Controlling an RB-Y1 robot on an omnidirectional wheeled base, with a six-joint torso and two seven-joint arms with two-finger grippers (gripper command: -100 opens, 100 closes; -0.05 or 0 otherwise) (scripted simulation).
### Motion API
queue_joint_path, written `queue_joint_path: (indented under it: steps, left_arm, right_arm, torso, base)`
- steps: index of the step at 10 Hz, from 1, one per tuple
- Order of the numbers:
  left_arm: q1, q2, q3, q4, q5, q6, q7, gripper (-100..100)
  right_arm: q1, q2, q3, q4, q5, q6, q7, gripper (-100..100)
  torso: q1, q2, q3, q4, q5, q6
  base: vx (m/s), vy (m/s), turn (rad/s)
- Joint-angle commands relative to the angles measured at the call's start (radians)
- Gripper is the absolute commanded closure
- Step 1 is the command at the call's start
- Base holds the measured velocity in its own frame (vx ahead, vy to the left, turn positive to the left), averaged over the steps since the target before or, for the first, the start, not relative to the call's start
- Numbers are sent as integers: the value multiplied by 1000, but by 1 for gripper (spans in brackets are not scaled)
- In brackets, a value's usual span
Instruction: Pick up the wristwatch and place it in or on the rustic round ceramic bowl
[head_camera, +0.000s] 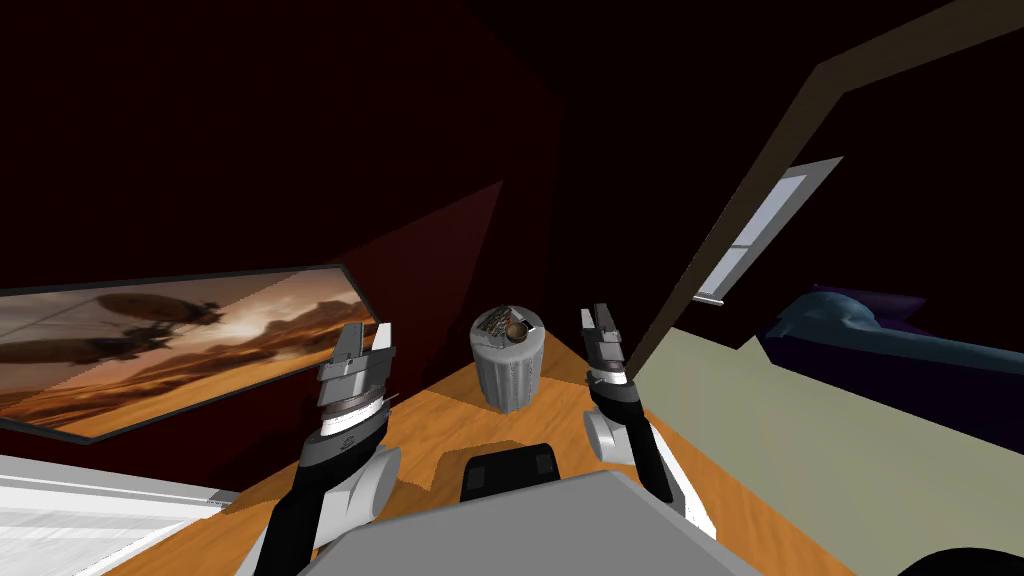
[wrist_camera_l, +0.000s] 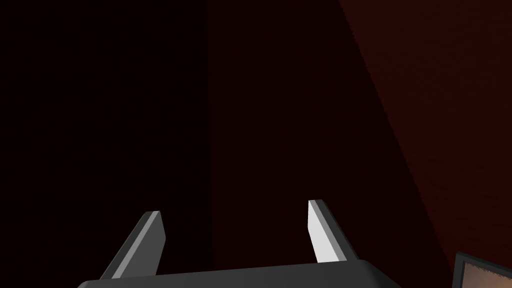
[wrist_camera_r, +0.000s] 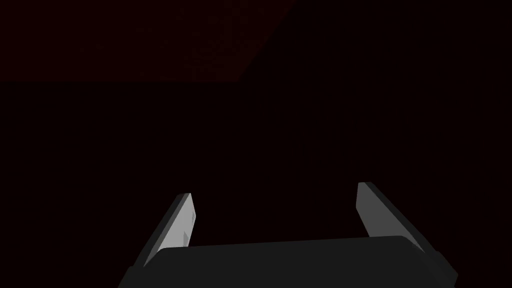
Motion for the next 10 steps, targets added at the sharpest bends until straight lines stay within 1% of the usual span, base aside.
queue_joint_path:
  steps: [1,3,5,7,10]
  left_arm:
    - [0,0,0,0,0,0,0,0]
    - [0,0,0,0,0,0,0,0]
    - [0,0,0,0,0,0,0,0]
    - [0,0,0,0,0,0,0,0]
    - [0,0,0,0,0,0,0,0]
  right_arm:
    - [-2,-45,0,16,6,6,12,-100]
    - [-5,-104,-1,53,21,20,39,-100]
    - [-11,-148,-2,106,42,40,76,-100]
    - [-18,-177,-4,166,67,64,122,-100]
    - [-31,-196,-7,274,111,106,199,-100]
  torso:
    - [0,0,0,0,0,0]
    - [3,0,0,0,1,0]
    - [6,0,0,0,1,0]
    - [9,0,0,0,2,0]
    - [10,-1,-1,0,2,0]
  base:
    - [1,29,22]
    - [-5,72,29]
    - [4,106,38]
    - [1,137,51]
    - [6,145,64]
